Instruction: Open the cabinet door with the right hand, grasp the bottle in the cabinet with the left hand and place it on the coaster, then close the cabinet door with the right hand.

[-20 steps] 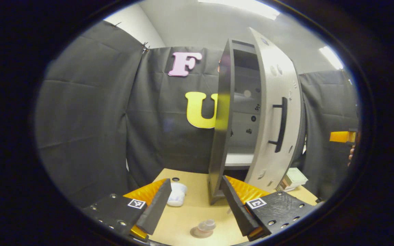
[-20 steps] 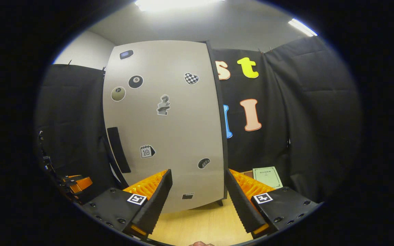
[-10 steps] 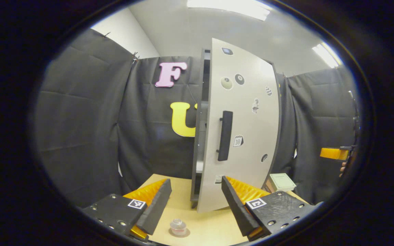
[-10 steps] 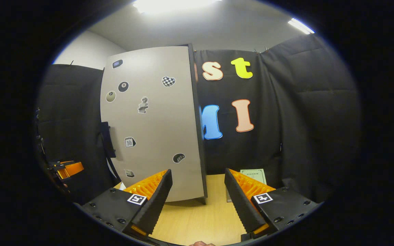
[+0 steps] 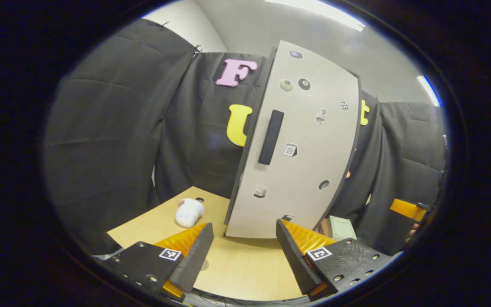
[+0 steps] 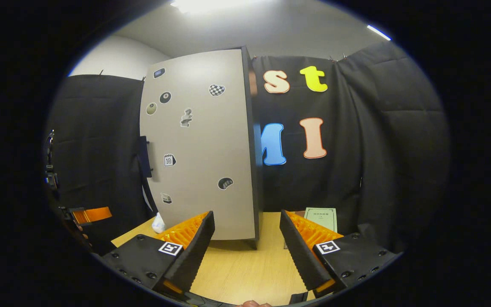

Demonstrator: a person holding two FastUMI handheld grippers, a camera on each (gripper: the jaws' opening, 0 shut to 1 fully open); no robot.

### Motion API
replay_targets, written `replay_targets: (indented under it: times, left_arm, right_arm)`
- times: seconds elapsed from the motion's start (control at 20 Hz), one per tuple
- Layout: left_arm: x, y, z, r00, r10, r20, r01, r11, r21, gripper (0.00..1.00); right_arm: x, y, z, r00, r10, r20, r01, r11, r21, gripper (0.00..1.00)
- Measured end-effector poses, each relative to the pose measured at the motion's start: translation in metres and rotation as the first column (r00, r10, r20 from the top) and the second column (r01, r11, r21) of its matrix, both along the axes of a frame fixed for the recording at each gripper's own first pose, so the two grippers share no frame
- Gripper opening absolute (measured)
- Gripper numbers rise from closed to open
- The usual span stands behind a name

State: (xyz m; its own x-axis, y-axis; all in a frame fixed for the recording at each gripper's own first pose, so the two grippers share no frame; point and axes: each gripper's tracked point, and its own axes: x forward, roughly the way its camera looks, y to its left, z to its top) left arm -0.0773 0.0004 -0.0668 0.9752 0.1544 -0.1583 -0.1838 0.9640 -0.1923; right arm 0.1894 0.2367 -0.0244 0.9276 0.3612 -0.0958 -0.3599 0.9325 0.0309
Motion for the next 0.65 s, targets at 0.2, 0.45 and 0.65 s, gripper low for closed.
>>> replay_targets:
  times: [0.2,0.45,0.65]
  left_arm:
    - [0.004,0.005,0.018,0.999,0.003,0.039,-0.003,1.000,0.013,0.89]
    - [0.040,0.000,0.030,0.995,-0.067,0.077,0.063,0.997,0.046,0.89]
    - [0.068,0.006,0.048,0.985,-0.125,0.116,0.113,0.988,0.109,0.90]
  right_arm:
    - [0.005,0.007,-0.010,0.999,0.012,-0.037,-0.010,0.999,0.042,0.97]
    - [0.008,0.011,-0.025,0.999,-0.009,-0.052,0.011,0.999,0.032,0.98]
    - [0.010,0.020,-0.036,0.998,-0.029,-0.056,0.030,0.999,0.019,0.97]
